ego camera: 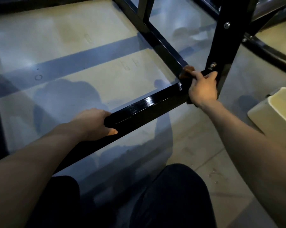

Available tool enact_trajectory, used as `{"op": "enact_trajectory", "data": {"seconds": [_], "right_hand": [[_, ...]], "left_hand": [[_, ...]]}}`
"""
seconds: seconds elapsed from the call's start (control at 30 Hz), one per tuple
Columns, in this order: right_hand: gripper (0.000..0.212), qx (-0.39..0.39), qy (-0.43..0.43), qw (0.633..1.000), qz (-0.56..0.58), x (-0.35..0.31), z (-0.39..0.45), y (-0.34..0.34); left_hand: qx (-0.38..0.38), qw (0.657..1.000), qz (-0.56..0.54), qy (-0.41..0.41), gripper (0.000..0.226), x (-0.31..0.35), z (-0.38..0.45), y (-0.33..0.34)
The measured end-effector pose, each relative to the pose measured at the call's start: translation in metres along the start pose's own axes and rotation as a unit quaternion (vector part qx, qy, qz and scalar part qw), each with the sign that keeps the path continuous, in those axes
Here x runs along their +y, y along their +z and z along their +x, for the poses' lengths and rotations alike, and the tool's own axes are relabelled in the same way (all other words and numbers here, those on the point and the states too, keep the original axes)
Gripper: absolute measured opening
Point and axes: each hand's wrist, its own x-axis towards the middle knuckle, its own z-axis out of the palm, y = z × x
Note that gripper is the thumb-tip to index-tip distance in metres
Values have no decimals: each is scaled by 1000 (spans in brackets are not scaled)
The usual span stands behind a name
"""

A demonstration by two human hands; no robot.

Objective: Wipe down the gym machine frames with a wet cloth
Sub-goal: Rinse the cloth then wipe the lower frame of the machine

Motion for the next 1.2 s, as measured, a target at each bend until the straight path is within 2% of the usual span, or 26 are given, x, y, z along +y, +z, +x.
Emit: {"op": "enact_trajectory", "data": {"seconds": [0.1,0.13,0.2,0.33,0.47,0.63,0.77,0.9,0.97,1.07,1.13,1.2], "right_hand": [[40,-7,-136,991,-8,-2,-37,4],[41,-5,-150,989,-17,3,-29,1],[40,8,-106,993,-55,20,3,-7],[43,10,42,999,-32,51,52,-15],[39,15,86,995,37,19,27,-3],[40,-50,-35,994,89,-55,-56,2],[42,-129,-138,976,110,-137,-140,2],[43,-153,-184,969,68,-144,-150,-9],[41,-128,-162,978,36,-119,-124,-13],[36,-105,-45,993,-18,-90,-81,-20],[35,-95,-7,995,-18,-97,-81,-19],[36,-90,-10,996,6,-120,-103,-14]], "left_hand": [[-2,1000,-10,-7,51,1,0,0],[-5,1000,-11,-8,49,1,0,0],[-7,1000,-1,-2,46,1,1,-1],[-11,1000,3,4,42,-3,4,1],[-21,1000,12,1,41,-2,5,0],[-35,999,32,-9,43,4,3,-5],[-9,999,32,-37,48,11,-5,-9],[26,997,-12,-74,76,3,-37,1],[14,995,-26,-95,83,-19,-59,6],[-13,991,-5,-133,61,-55,-87,14],[-5,991,8,-135,52,-69,-93,16],[12,992,14,-123,52,-72,-90,15]]}}
